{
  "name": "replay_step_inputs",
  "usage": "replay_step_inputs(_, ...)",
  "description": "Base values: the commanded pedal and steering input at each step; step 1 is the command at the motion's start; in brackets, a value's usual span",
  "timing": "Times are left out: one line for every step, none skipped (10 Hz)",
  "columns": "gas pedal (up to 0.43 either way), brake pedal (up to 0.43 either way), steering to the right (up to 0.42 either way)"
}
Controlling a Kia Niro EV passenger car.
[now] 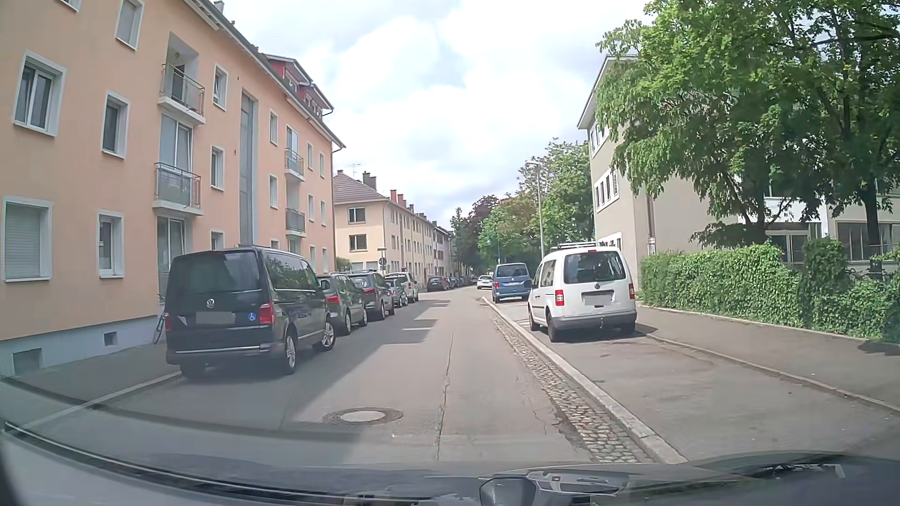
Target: Follow the waypoints while adhering to traffic rules and regulations
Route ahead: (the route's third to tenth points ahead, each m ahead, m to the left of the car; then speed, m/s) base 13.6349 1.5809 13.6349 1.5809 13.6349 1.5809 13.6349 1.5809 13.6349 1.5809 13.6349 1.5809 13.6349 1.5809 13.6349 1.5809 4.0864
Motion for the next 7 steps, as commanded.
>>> replay_step_inputs(0.000,0.122,-0.025)
replay_step_inputs(0.000,0.122,-0.025)
replay_step_inputs(0.000,0.122,-0.026)
replay_step_inputs(0.000,0.122,-0.026)
replay_step_inputs(0.000,0.128,-0.026)
replay_step_inputs(0.000,0.128,-0.026)
replay_step_inputs(0.000,0.128,-0.026)
